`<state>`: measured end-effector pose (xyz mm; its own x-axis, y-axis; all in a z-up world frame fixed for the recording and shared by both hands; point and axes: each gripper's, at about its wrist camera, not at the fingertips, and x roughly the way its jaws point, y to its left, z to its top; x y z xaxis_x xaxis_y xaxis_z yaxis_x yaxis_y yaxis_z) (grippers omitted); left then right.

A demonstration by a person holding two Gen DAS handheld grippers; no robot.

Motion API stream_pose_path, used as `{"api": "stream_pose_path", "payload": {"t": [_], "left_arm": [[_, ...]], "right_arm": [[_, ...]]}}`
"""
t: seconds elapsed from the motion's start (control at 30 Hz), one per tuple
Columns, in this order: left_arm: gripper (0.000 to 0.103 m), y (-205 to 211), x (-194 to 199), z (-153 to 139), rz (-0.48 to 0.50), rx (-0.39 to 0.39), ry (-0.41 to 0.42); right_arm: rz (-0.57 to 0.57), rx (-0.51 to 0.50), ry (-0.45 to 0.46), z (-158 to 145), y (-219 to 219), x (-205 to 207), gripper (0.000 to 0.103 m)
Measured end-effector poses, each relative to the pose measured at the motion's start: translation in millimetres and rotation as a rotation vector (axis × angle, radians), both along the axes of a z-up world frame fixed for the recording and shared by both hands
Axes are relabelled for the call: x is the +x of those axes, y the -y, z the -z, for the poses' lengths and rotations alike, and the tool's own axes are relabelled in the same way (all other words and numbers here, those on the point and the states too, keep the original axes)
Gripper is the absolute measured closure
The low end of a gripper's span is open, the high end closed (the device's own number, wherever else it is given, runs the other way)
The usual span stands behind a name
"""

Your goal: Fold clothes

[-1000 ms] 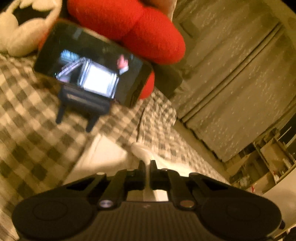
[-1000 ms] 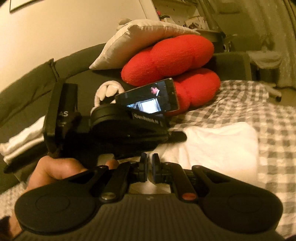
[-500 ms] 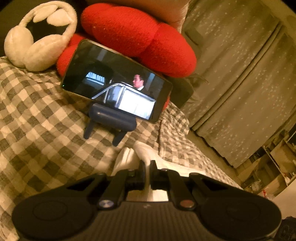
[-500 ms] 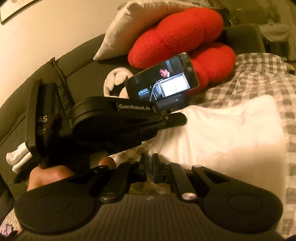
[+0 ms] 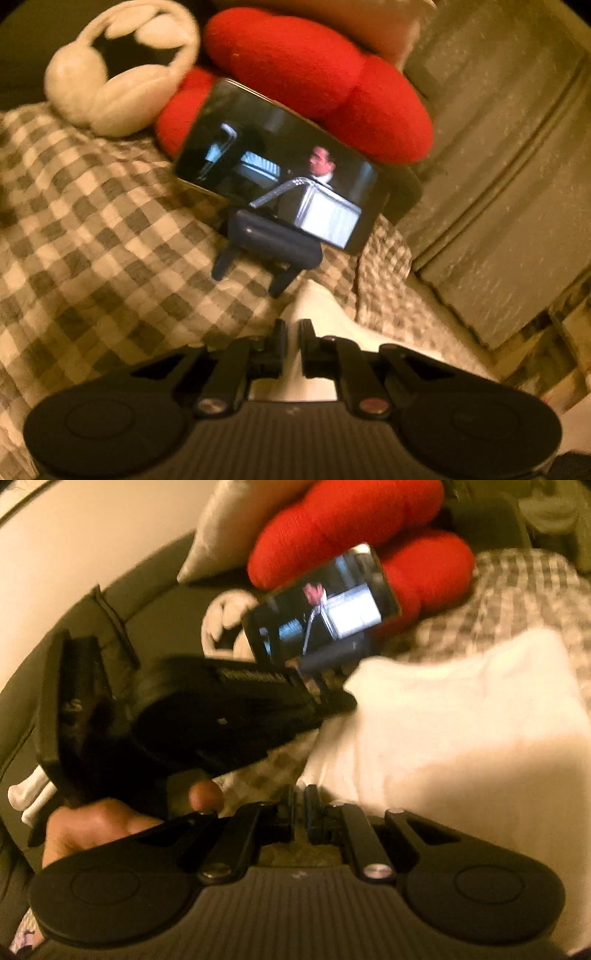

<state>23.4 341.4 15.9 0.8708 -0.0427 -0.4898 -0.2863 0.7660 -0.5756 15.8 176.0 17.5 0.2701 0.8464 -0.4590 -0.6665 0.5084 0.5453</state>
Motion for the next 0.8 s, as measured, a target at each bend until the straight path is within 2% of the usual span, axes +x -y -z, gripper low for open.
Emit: {"api": "stream_pose_path", "payload": {"t": [0.07, 0.13, 0.2, 0.33, 0.37, 0.47, 0.6, 0.67, 0.8], "left_arm": [[0.097, -2, -5, -5, -0.014, -0.004, 0.020], [0.097, -1, -10, -9, -0.024, 0.005, 0.025], [0.095, -1, -14, -12, -0.039, 0.011, 0.019], [0.083, 1, -20, -13, -0.053, 0.005, 0.006], [0.079, 5, -21, -12, -0.047, 0.008, -0.003], [0.079, 17, -21, -13, -0.019, 0.020, -0.021], [0.073, 33, -24, -15, -0.023, 0.098, -0.091], [0.069, 34, -31, -14, -0.037, 0.119, -0.116], [0.066, 29, -51, -7, -0.057, 0.086, -0.135]], "right_arm": [[-0.031, 0.053, -0.060, -3, 9, 4, 0.084], [-0.055, 0.070, -0.069, -11, 21, 5, 0.074], [-0.050, 0.009, 0.034, -27, 37, 0, 0.070], [0.027, -0.112, 0.163, -49, 78, 7, 0.068], [0.060, -0.141, 0.165, -53, 88, 13, 0.068], [0.137, -0.222, 0.124, -55, 114, 30, 0.068], [0.106, -0.286, 0.116, -48, 132, 30, 0.068], [0.101, -0.270, 0.076, -40, 141, 30, 0.068], [0.102, -0.213, 0.039, -33, 152, 27, 0.068]]}}
